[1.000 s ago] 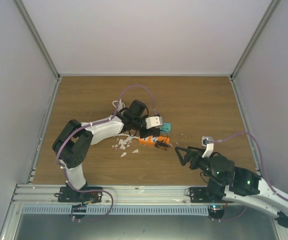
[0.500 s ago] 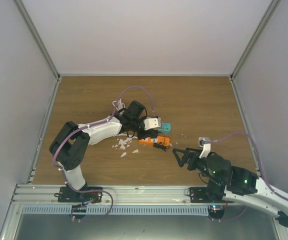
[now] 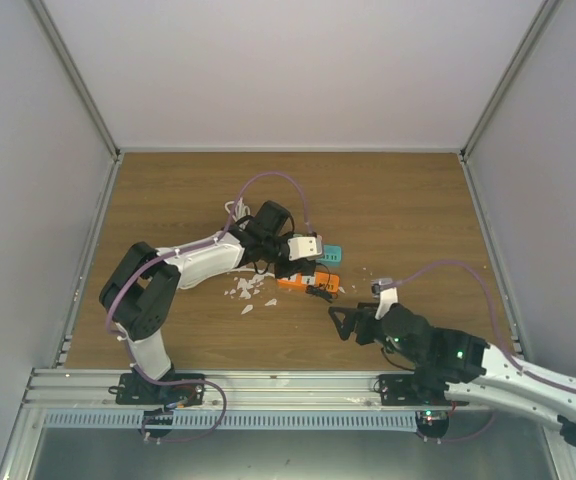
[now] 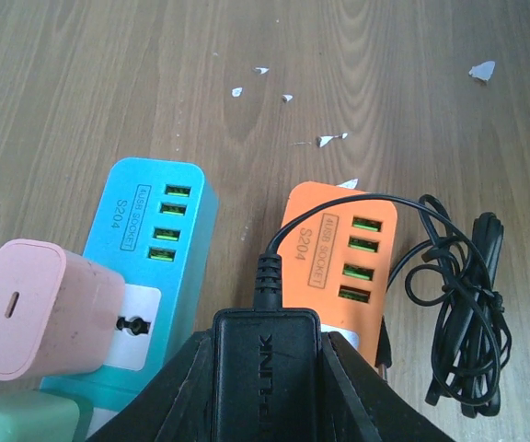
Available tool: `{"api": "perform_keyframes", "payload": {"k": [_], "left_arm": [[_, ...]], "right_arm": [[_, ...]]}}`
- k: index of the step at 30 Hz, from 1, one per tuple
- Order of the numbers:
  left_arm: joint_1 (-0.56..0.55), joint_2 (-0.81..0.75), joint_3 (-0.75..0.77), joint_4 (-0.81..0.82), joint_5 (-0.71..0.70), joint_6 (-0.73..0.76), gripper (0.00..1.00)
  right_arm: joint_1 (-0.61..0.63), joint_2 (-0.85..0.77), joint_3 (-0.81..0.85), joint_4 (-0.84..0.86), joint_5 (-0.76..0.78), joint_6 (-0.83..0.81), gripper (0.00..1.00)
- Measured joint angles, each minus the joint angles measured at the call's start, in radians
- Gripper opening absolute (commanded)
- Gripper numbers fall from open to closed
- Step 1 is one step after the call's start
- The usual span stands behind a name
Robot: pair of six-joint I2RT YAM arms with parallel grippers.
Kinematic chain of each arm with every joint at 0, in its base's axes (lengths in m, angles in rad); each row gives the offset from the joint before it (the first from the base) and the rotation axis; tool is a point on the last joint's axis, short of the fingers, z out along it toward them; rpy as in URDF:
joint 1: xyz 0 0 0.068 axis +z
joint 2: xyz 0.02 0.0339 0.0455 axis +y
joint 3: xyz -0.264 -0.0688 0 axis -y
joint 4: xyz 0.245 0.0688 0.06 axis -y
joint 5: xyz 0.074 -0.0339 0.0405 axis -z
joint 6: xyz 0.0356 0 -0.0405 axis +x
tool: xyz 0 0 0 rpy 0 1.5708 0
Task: Insert the plug
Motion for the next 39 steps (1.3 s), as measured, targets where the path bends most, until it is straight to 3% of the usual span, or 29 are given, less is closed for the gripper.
{"api": "perform_keyframes", "payload": {"k": [1,4,7,15,19,25,39], "left_arm": [[0.000,0.002,0.003,-0.003,0.000,0.003,0.00],[0.001,0.012,0.016,-0.009,-0.001,0.012,0.00],[0.003,0.014,0.018,-0.006,0.000,0.020,0.00],[0.004,0.016,0.018,-0.004,0.004,0.026,0.00],[0.004,0.016,0.018,-0.004,0.005,0.026,0.00],[0.004,0.016,0.018,-0.005,0.007,0.026,0.00],[0.005,0.024,0.032,-0.018,0.015,0.026,0.00]], "right_arm": [[0.000,0.031,-0.002,0.017,-0.007,-0.008,0.94],[0.000,0.115,-0.004,0.064,-0.022,-0.021,0.71],[0.000,0.192,-0.010,0.124,-0.034,-0.025,0.40],[-0.024,0.452,-0.011,0.280,-0.090,-0.045,0.32],[-0.098,0.623,0.003,0.356,-0.168,-0.078,0.02],[-0.263,0.803,0.043,0.440,-0.265,-0.140,0.00],[-0.417,1.026,0.126,0.536,-0.362,-0.222,0.01]]}}
